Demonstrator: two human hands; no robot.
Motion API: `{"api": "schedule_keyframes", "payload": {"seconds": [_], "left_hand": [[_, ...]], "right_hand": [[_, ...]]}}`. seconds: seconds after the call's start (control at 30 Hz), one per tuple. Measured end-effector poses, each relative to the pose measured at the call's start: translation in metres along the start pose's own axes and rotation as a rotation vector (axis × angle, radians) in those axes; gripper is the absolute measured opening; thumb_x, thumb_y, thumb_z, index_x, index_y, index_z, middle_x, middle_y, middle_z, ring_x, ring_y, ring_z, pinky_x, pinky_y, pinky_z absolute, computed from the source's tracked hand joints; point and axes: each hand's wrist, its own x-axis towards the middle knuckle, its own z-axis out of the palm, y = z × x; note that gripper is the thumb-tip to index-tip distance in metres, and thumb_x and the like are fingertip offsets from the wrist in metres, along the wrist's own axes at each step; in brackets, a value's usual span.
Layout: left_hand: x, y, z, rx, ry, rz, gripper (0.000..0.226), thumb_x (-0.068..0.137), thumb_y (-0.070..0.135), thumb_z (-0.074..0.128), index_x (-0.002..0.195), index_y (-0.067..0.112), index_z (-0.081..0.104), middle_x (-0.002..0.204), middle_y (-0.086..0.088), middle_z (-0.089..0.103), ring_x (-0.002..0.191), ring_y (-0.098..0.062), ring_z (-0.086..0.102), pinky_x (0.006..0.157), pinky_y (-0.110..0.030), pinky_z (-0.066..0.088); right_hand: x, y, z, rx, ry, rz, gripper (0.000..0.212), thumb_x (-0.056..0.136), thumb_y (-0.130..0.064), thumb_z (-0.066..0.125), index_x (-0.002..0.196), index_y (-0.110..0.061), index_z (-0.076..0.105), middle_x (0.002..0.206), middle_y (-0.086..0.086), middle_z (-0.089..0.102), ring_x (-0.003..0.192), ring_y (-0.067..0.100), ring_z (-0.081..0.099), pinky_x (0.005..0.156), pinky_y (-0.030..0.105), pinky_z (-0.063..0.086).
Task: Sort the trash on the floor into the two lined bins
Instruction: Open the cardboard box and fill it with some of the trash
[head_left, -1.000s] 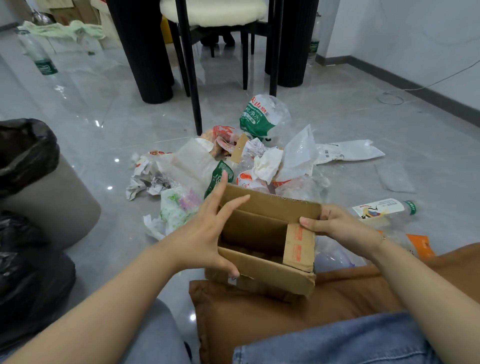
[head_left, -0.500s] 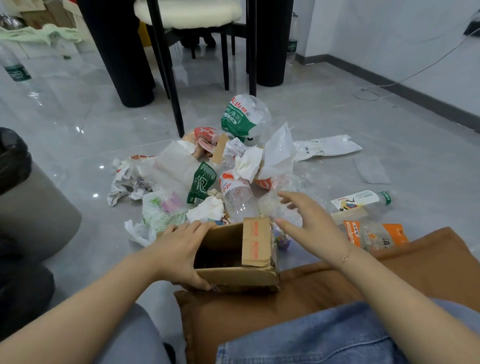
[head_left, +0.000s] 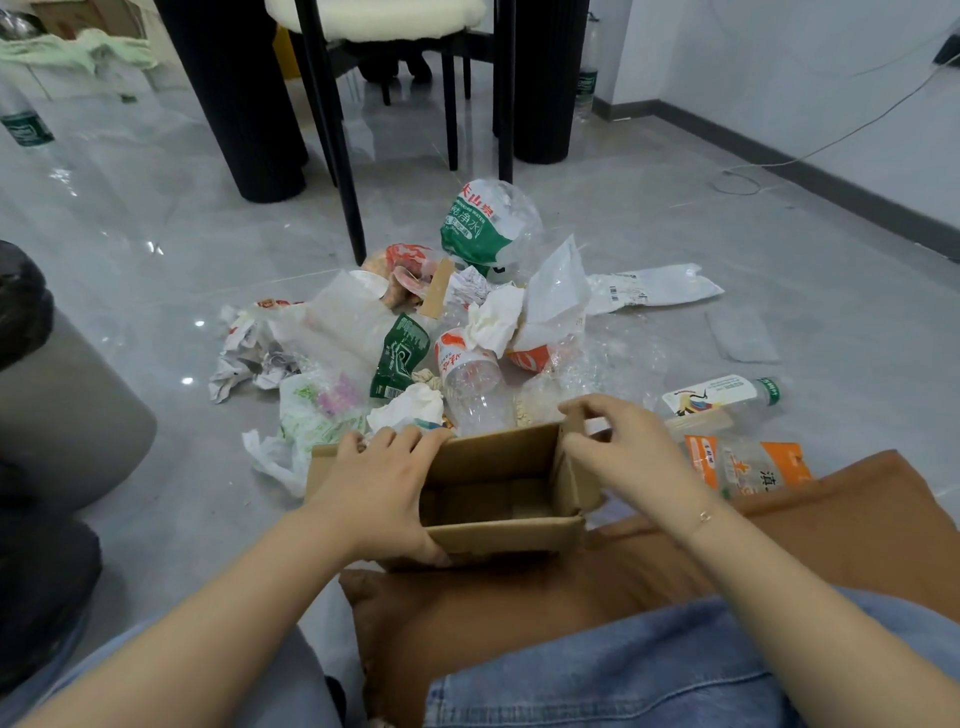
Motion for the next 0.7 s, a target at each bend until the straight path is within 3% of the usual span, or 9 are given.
{"api": "schedule_keyframes", "payload": {"seconds": [0.1, 0.17, 0.2, 0.27, 0.4, 0.47, 0.53, 0.6, 0.7], "left_hand": [[0.002, -0.010, 0.006, 0.056, -0.026, -0.005, 0.114, 0.056, 0.082, 0.059, 0.145, 0.032, 0.009, 0.138, 0.005, 0.033, 0.123, -0.021, 0.038, 0.099, -0.043, 0.031], [0.009, -0.015, 0.011, 0.096, -0.042, -0.013, 0.114, 0.055, 0.081, 0.059, 0.146, 0.033, 0.009, 0.137, 0.004, 0.035, 0.121, -0.022, 0.039, 0.098, -0.043, 0.033], [0.013, -0.016, 0.014, 0.086, -0.069, -0.033, 0.118, 0.053, 0.083, 0.059, 0.147, 0.032, 0.008, 0.136, 0.004, 0.036, 0.121, -0.022, 0.040, 0.097, -0.044, 0.033], [0.022, -0.017, 0.018, 0.025, -0.107, -0.071, 0.125, 0.049, 0.087, 0.059, 0.148, 0.032, 0.007, 0.138, 0.004, 0.036, 0.123, -0.022, 0.040, 0.099, -0.044, 0.033], [0.041, -0.009, 0.023, -0.049, -0.072, -0.081, 0.129, 0.046, 0.088, 0.059, 0.149, 0.033, 0.004, 0.141, 0.004, 0.035, 0.127, -0.023, 0.038, 0.102, -0.046, 0.032], [0.050, -0.004, 0.021, -0.086, -0.067, -0.090, 0.131, 0.046, 0.087, 0.060, 0.150, 0.033, 0.001, 0.145, 0.002, 0.031, 0.131, -0.024, 0.033, 0.106, -0.048, 0.029], [0.056, -0.001, 0.019, -0.109, -0.088, -0.090, 0.137, 0.044, 0.088, 0.061, 0.150, 0.032, -0.004, 0.150, 0.001, 0.025, 0.136, -0.026, 0.028, 0.111, -0.051, 0.023], [0.057, 0.000, 0.018, -0.115, -0.107, -0.075, 0.141, 0.043, 0.090, 0.061, 0.150, 0.032, -0.011, 0.155, 0.001, 0.016, 0.142, -0.026, 0.019, 0.115, -0.056, 0.012], [0.050, -0.005, 0.021, -0.130, -0.108, -0.044, 0.141, 0.044, 0.092, 0.057, 0.148, 0.036, -0.020, 0.159, 0.005, 0.001, 0.146, -0.022, 0.004, 0.116, -0.059, -0.001]], "right_hand": [[0.013, 0.023, -0.004, 0.209, -0.214, 0.247, 0.020, 0.089, -0.011, 0.063, 0.108, -0.005, 0.065, 0.092, 0.008, 0.069, 0.081, 0.020, 0.065, 0.068, 0.030, 0.056], [0.019, 0.038, 0.004, 0.180, -0.378, 0.381, 0.020, 0.093, -0.012, 0.058, 0.112, -0.006, 0.059, 0.084, 0.009, 0.064, 0.067, 0.018, 0.063, 0.053, 0.024, 0.055], [0.021, 0.044, 0.008, 0.138, -0.385, 0.401, 0.018, 0.095, -0.014, 0.056, 0.112, -0.008, 0.057, 0.084, 0.011, 0.063, 0.063, 0.018, 0.062, 0.048, 0.022, 0.054], [0.030, 0.056, 0.007, 0.093, -0.299, 0.406, 0.017, 0.095, -0.016, 0.055, 0.108, -0.006, 0.060, 0.089, 0.015, 0.064, 0.065, 0.021, 0.060, 0.052, 0.023, 0.053], [0.045, 0.083, -0.020, -0.054, 0.067, 0.407, 0.010, 0.082, -0.008, 0.060, 0.074, -0.014, 0.059, 0.084, 0.011, 0.063, 0.077, 0.025, 0.061, 0.069, 0.034, 0.051], [0.048, 0.100, -0.032, -0.190, 0.235, 0.431, 0.014, 0.075, -0.011, 0.065, 0.085, -0.015, 0.056, 0.101, 0.012, 0.059, 0.096, 0.030, 0.058, 0.077, 0.033, 0.046], [0.051, 0.122, -0.034, -0.281, 0.314, 0.517, 0.049, 0.072, -0.018, 0.071, 0.115, -0.010, 0.049, 0.125, 0.015, 0.044, 0.116, 0.034, 0.046, 0.090, 0.037, 0.042], [0.052, 0.142, -0.027, -0.333, 0.324, 0.609, 0.077, 0.073, -0.030, 0.072, 0.136, -0.008, 0.033, 0.138, 0.017, 0.033, 0.126, 0.037, 0.036, 0.100, 0.042, 0.038], [0.053, 0.166, -0.012, -0.390, 0.252, 0.707, 0.086, 0.080, -0.038, 0.066, 0.144, -0.009, 0.018, 0.141, 0.019, 0.030, 0.131, 0.037, 0.033, 0.105, 0.044, 0.035]]}}
